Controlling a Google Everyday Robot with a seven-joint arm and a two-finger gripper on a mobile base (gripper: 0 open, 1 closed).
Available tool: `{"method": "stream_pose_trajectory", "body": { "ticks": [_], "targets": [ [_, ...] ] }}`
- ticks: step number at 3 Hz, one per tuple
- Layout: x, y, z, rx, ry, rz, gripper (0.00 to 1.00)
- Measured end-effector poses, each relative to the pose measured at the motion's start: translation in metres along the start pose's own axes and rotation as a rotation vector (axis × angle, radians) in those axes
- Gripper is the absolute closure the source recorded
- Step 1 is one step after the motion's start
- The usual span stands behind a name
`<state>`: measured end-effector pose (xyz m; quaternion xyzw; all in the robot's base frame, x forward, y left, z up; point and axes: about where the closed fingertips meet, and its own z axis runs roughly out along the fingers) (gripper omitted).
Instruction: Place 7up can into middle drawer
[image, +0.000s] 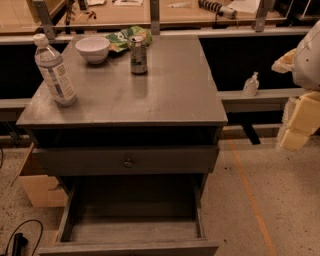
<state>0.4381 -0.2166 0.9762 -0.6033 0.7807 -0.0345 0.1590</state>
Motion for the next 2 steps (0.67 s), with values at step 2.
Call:
{"method": "stream_pose_trajectory", "body": {
  "ticks": [2],
  "targets": [
    [-0.0056, -0.0039, -0.0007, 0.011, -0.042, 0.02, 0.0]
  ]
}}
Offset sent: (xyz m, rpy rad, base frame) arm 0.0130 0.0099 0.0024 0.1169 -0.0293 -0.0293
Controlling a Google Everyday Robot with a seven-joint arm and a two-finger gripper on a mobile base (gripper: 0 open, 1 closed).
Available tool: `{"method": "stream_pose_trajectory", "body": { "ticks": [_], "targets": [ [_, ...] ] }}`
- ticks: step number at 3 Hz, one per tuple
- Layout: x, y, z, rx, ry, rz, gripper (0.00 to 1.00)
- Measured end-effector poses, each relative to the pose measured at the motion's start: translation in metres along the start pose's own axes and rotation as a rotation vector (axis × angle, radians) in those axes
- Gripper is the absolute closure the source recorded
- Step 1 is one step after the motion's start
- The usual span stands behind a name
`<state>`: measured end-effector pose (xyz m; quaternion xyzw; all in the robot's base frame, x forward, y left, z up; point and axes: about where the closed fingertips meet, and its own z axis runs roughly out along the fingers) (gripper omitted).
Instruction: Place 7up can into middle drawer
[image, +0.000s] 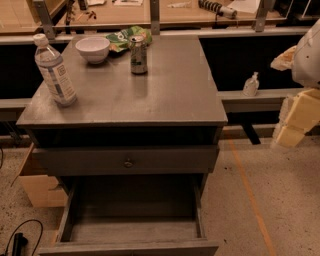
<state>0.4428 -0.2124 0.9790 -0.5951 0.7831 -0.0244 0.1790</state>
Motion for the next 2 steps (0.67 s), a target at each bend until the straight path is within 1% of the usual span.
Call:
{"method": "stream_pose_trajectory", "body": {
  "ticks": [1, 2],
  "targets": [
    [-0.023, -0.017, 0.008, 0.004, -0.154, -0.006, 0.0],
    [-0.082, -0.033, 0.015, -0.033, -0.375, -0.034, 0.0]
  ]
}}
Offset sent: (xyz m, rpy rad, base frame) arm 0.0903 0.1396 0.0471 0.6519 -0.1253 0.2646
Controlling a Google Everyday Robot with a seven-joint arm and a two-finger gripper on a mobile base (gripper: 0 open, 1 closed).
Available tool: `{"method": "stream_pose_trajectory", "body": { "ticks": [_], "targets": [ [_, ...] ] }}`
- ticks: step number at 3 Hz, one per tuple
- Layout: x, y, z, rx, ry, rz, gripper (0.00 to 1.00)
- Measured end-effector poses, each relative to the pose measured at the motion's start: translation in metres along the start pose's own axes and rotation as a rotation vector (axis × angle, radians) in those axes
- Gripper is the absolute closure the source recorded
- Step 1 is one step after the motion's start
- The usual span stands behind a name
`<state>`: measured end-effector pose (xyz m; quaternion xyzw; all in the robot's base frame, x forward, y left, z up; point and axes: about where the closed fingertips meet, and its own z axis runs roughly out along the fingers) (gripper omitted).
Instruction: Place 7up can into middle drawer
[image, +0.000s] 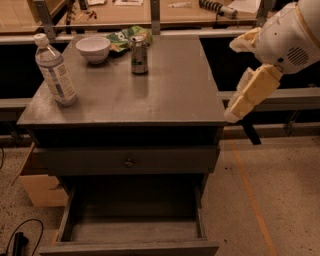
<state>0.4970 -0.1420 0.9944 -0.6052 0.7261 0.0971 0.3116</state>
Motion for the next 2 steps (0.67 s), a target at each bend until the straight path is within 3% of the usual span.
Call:
{"method": "stream_pose_trajectory", "body": {
  "ticks": [1, 2],
  "targets": [
    [-0.061, -0.014, 0.036, -0.062, -0.227, 0.008, 0.0],
    [-0.115, -0.025, 0.063, -0.064, -0.389, 0.044, 0.0]
  ]
}}
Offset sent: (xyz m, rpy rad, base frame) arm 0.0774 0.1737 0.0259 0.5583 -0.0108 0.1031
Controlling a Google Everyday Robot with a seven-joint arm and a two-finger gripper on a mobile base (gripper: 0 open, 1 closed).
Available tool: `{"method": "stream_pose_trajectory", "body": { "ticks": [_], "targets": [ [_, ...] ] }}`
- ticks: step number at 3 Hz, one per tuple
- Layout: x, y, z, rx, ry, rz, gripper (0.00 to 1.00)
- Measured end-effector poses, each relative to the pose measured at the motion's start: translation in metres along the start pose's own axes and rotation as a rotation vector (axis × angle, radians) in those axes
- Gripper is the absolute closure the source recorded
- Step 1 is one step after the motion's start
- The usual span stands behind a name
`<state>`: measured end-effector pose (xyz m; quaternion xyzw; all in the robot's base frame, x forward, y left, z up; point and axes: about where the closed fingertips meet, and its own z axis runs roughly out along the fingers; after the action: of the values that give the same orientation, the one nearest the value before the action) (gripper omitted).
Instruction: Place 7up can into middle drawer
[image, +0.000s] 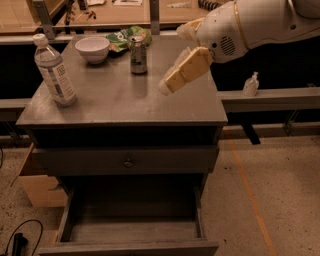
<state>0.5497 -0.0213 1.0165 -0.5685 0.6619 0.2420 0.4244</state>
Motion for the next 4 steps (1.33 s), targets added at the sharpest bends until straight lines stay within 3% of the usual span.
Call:
{"method": "stream_pose_trajectory", "body": {
  "ticks": [1, 2, 4],
  "targets": [
    [0.0, 0.0, 0.0, 0.0, 0.0, 0.0, 0.0],
    [0.007, -0.005, 0.019, 0.016, -0.044, 0.044, 0.0],
    [0.043, -0.063, 0.089, 0.13, -0.145, 0.166, 0.0]
  ]
}}
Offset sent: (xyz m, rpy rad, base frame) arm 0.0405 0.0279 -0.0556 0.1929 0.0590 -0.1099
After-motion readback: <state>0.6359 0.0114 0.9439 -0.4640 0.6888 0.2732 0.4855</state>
